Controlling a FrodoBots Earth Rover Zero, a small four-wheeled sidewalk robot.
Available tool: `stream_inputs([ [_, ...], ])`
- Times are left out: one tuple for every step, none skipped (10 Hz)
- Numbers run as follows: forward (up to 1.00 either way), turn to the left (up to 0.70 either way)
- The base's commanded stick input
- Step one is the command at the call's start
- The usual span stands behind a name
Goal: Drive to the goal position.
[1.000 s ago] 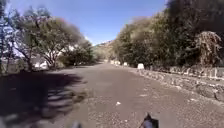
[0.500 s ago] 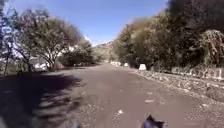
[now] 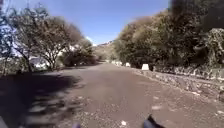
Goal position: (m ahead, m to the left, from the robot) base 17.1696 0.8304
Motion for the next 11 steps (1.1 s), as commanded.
stream_inputs([
  [0.50,0.00],
  [0.50,0.00],
  [0.50,0.00],
  [0.50,0.00],
  [0.50,0.00],
  [0.50,0.00],
  [0.50,0.00],
  [0.50,0.00],
  [0.50,0.00],
  [0.50,0.00],
  [0.50,0.00],
])
